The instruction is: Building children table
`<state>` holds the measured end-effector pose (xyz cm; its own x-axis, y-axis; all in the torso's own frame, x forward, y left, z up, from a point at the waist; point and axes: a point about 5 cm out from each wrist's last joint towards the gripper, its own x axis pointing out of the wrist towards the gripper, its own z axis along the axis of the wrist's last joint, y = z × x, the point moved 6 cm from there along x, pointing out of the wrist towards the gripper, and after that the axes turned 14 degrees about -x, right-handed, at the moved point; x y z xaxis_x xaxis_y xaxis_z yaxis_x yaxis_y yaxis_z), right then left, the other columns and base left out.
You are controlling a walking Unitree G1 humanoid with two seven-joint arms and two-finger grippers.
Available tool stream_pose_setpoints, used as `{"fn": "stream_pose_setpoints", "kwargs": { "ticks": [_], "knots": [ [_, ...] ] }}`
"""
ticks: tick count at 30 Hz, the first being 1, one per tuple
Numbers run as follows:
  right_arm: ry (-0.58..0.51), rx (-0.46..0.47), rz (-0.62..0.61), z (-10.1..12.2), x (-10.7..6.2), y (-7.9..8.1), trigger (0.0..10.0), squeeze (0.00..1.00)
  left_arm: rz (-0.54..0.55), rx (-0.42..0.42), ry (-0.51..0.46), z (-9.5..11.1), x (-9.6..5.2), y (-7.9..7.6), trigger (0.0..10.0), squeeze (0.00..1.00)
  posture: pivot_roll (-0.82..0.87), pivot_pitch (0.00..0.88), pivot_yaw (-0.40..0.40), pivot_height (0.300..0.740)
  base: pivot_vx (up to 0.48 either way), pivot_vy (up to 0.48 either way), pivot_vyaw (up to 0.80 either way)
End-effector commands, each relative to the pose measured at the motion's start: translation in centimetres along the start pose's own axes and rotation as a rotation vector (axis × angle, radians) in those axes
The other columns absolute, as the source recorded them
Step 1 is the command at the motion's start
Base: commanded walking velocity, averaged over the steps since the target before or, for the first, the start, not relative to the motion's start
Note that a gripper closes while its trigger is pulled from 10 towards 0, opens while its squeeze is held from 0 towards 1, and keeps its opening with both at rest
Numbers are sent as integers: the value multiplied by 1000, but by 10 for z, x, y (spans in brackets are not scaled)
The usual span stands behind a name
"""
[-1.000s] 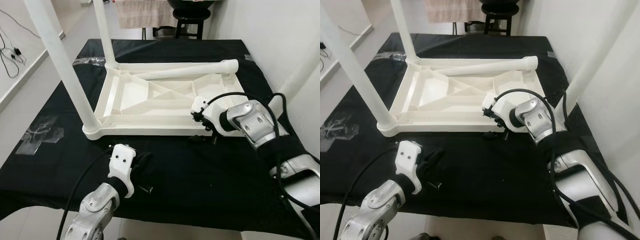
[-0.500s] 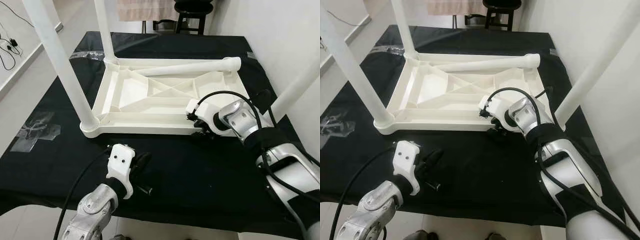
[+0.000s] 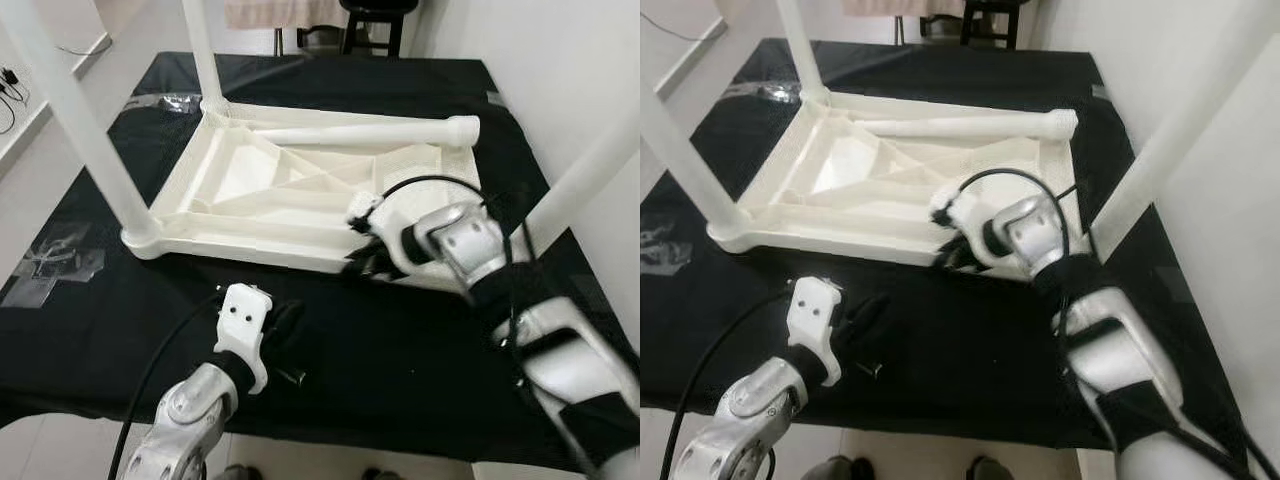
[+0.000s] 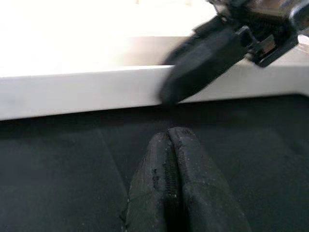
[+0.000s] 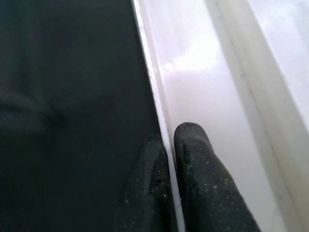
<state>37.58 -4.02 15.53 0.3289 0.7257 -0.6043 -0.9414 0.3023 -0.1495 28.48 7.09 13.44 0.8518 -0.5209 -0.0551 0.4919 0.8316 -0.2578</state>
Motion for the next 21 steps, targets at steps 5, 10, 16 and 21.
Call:
{"fn": "stream_pose_setpoints", "kwargs": {
  "ticks": [5,10,16,21],
  "knots": [
    [-174,139,-195,52,24,8,0,0,1,26,30,-7,1,3,10000,0,42,160,-29,740,0,0,0],
    [-197,126,-411,68,39,4,0,0,7,40,28,-6,2,4,10000,0,45,153,-27,740,0,0,0],
    [-190,-20,-525,74,53,5,10000,663,4,47,29,-7,4,3,10000,0,47,146,-33,740,0,0,0],
    [-255,64,-494,78,54,12,10000,1000,3,48,26,-7,5,1,10000,0,45,151,-41,740,0,0,0]
  ]
}}
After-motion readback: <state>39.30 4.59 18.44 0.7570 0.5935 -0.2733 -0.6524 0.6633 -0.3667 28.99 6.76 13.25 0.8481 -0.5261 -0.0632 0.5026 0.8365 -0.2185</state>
